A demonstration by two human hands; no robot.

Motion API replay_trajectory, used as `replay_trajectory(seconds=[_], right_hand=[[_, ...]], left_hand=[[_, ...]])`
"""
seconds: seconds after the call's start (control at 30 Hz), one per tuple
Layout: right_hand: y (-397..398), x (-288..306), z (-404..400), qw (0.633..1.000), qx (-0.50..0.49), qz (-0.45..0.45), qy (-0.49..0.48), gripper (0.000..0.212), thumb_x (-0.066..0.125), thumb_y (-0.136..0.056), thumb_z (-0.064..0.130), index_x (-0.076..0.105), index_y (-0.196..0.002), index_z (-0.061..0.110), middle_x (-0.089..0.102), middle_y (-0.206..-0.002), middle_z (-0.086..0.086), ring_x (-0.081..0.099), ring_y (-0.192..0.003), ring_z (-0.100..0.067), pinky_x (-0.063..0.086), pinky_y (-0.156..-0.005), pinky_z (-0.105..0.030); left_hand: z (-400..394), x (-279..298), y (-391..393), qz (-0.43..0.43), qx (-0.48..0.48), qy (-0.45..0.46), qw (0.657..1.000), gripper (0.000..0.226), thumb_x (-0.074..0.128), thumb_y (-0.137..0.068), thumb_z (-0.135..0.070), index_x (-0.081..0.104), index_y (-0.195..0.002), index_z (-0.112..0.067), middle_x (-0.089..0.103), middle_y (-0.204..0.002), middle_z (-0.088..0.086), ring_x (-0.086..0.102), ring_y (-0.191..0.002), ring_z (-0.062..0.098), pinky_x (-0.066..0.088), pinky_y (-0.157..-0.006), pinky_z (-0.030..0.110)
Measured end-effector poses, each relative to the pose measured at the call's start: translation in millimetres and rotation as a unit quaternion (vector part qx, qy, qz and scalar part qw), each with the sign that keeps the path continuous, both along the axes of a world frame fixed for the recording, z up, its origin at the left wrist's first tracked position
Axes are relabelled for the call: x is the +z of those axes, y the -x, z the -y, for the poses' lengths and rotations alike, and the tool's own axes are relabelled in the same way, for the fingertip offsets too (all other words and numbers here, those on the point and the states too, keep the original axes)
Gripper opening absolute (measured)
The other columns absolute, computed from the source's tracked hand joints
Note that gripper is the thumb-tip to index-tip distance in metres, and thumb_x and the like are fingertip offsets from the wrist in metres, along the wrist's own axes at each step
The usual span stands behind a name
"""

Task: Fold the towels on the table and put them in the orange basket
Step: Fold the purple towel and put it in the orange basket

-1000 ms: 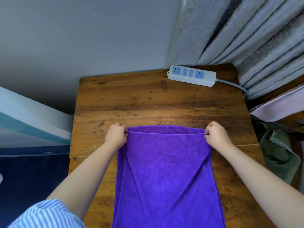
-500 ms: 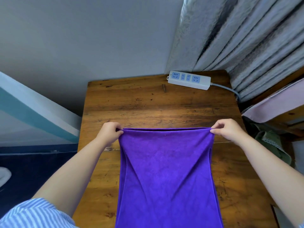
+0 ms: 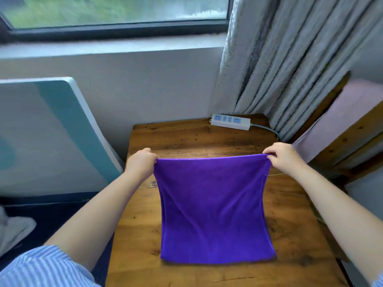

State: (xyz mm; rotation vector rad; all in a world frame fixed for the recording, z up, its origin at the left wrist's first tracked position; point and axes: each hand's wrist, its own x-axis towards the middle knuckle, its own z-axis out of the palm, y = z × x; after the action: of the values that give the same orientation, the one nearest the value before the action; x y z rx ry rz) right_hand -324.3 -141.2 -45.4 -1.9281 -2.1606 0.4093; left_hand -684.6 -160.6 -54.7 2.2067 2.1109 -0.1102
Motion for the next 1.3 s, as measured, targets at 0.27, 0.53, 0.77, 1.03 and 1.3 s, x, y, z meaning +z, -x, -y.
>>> replay_trajectory(seconds=[0.27, 0.53, 0.77, 1.03, 1.3], right_hand=[[31.7, 89.9, 72.6, 0.917, -0.177, -0.125, -0.335, 0.024, 0.045, -0.08, -0.004, 0.065, -0.09, -0.01, 0.062, -0.094, -0.033, 0.056, -0.091, -0.045, 0.039, -0.078, -0.038], [39.1, 107.2, 105.2, 0.923, -0.202, -0.082, -0.316, 0.026, 0.047, -0.084, -0.001, 0.068, -0.099, -0.002, 0.064, -0.106, -0.025, 0.05, -0.101, -0.041, 0.039, -0.082, -0.04], [35.4, 113.2, 97.0, 0.946, -0.183, -0.112, -0.244, 0.025, 0.05, -0.081, -0.003, 0.069, -0.098, -0.003, 0.063, -0.103, -0.027, 0.056, -0.1, -0.039, 0.038, -0.081, -0.034], [31.8, 98.2, 49.6, 0.962, -0.206, -0.121, -0.13, 0.028, 0.05, -0.079, -0.005, 0.069, -0.1, -0.001, 0.066, -0.107, -0.025, 0.058, -0.105, -0.036, 0.044, -0.087, -0.033], [49.3, 101.5, -2.7, 0.94, -0.192, -0.198, -0.199, 0.03, 0.046, -0.08, -0.008, 0.067, -0.101, -0.007, 0.063, -0.108, -0.029, 0.057, -0.103, -0.037, 0.033, -0.085, -0.026]], left_hand=[[50.4, 93.3, -5.7, 0.272, 0.086, -0.282, 0.916, 0.023, 0.048, -0.091, -0.009, 0.067, -0.099, 0.001, 0.056, -0.104, 0.021, 0.057, -0.089, 0.037, 0.044, -0.074, 0.038], [78.6, 112.2, 12.5, 0.254, 0.118, -0.275, 0.92, 0.026, 0.046, -0.09, -0.006, 0.067, -0.103, 0.002, 0.057, -0.108, 0.024, 0.054, -0.1, 0.038, 0.041, -0.084, 0.037], [76.7, 116.6, 18.7, 0.252, 0.111, -0.242, 0.93, 0.021, 0.054, -0.087, -0.006, 0.07, -0.099, -0.001, 0.063, -0.1, 0.025, 0.057, -0.098, 0.036, 0.039, -0.085, 0.032], [52.9, 105.7, 19.4, 0.232, 0.069, -0.172, 0.955, 0.017, 0.058, -0.084, -0.002, 0.069, -0.095, 0.002, 0.062, -0.101, 0.023, 0.056, -0.1, 0.034, 0.04, -0.085, 0.03], [9.0, 110.5, -1.6, 0.266, 0.149, -0.219, 0.927, 0.023, 0.042, -0.09, -0.001, 0.057, -0.106, 0.008, 0.048, -0.12, 0.022, 0.052, -0.103, 0.036, 0.038, -0.088, 0.032]])
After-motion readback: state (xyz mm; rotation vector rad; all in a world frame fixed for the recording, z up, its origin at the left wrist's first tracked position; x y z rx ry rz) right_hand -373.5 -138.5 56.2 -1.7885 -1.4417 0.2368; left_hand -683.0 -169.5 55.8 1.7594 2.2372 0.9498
